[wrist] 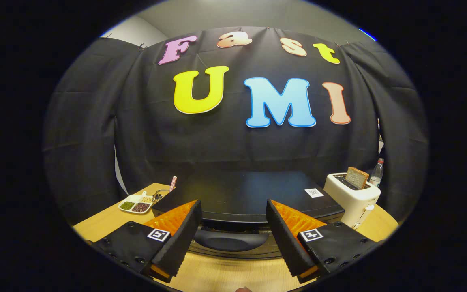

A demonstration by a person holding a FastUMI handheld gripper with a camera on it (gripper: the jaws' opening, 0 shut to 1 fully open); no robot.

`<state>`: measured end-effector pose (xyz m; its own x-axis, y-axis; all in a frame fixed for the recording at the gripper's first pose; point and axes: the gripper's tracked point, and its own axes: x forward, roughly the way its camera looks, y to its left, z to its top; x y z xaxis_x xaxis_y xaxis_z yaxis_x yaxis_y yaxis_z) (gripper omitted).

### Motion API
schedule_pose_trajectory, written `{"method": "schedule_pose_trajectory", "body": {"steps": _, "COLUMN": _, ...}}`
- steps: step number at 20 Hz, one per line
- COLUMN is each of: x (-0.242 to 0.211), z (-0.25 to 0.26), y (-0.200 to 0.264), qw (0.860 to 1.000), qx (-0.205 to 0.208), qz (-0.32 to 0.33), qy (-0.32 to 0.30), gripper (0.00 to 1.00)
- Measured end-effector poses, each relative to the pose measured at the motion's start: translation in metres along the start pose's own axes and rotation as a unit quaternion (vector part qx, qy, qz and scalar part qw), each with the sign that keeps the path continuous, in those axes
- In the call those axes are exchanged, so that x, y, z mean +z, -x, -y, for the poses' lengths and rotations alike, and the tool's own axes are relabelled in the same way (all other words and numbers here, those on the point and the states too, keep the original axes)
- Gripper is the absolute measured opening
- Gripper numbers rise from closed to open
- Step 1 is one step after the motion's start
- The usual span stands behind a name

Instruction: Open the toaster oven, put the food inside, and close the toaster oven door.

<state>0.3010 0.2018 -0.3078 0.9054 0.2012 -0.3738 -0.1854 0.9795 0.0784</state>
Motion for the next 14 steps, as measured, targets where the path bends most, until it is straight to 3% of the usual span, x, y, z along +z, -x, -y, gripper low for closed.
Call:
{"method": "schedule_pose_trajectory", "body": {"steps": 8, "x": -0.021, "z": 0.003, "y": -0.006, "qw": 0.997, "qx": -0.04, "qz": 0.008, "qy": 0.063, "gripper": 1.0}}
{"method": "schedule_pose_trajectory", "body": {"steps": 14, "x": -0.033, "z": 0.003, "y": -0.001, "qw": 0.999, "qx": -0.047, "qz": 0.021, "qy": 0.005, "gripper": 0.98}}
